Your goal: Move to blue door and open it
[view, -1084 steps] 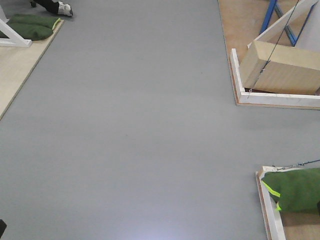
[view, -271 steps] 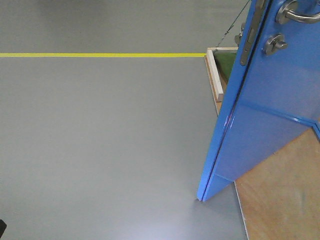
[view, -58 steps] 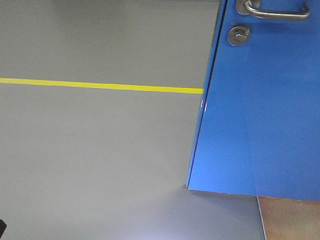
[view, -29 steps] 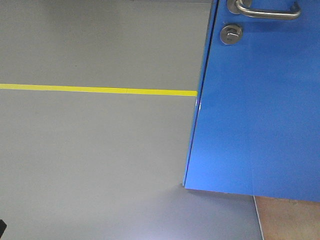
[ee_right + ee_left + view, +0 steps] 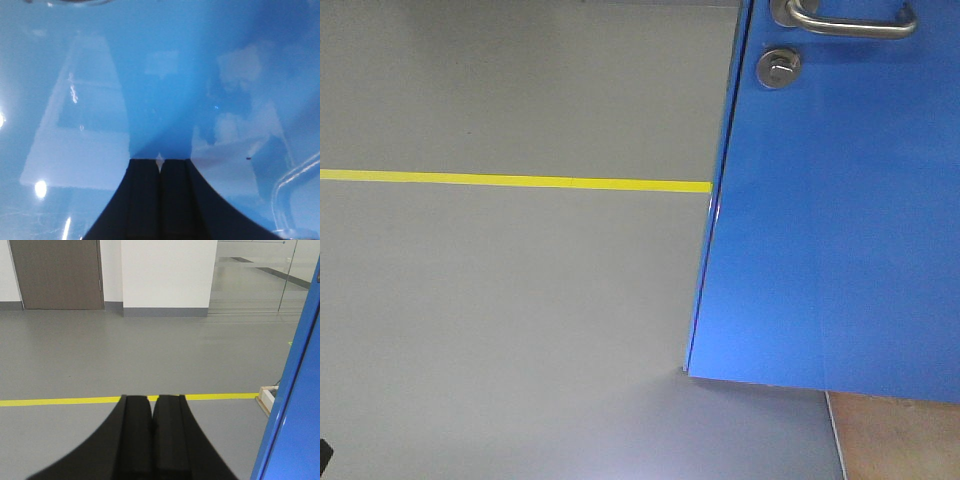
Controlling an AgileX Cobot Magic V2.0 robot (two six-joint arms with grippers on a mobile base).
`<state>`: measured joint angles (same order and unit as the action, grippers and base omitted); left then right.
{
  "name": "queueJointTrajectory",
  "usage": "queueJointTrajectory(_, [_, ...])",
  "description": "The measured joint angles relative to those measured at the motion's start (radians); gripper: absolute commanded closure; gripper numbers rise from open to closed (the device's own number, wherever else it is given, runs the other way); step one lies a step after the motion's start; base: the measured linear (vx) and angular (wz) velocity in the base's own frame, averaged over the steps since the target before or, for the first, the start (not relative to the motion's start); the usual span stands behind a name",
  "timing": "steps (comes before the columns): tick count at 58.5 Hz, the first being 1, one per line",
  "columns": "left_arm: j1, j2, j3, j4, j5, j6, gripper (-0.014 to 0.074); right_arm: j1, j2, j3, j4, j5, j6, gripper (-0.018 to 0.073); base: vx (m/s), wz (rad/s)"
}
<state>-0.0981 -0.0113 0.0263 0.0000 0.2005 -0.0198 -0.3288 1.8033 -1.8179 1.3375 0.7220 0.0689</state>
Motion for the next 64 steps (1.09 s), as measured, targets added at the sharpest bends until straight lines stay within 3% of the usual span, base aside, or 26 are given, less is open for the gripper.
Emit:
queueJointTrajectory(26, [0.0, 0.0, 0.0, 0.0, 0.0, 0.0, 0.0524, 0.0, 0.0, 0.0, 0.002, -0.002, 0.0, 0.0561, 0.0, 0.0])
queueJointTrajectory(32, [0.0, 0.0, 0.0, 0.0, 0.0, 0.0, 0.0524, 0.0, 0.0, 0.0, -0.036, -0.004, -0.019, 0.0561, 0.0, 0.0])
queueJointTrajectory(43, [0.0, 0.0, 0.0, 0.0, 0.0, 0.0, 0.0524, 0.01, -0.055, 0.003, -0.396, 0.019, -0.087, 0.0561, 0.0, 0.0])
queueJointTrajectory(57, [0.0, 0.0, 0.0, 0.0, 0.0, 0.0, 0.0524, 0.021, -0.191, 0.002, -0.845, 0.149, -0.122, 0.0561, 0.0, 0.0])
queueJointTrajectory(64, [0.0, 0.0, 0.0, 0.0, 0.0, 0.0, 0.0524, 0.021, -0.275, 0.046, -0.982, 0.171, -0.125, 0.0561, 0.0, 0.0])
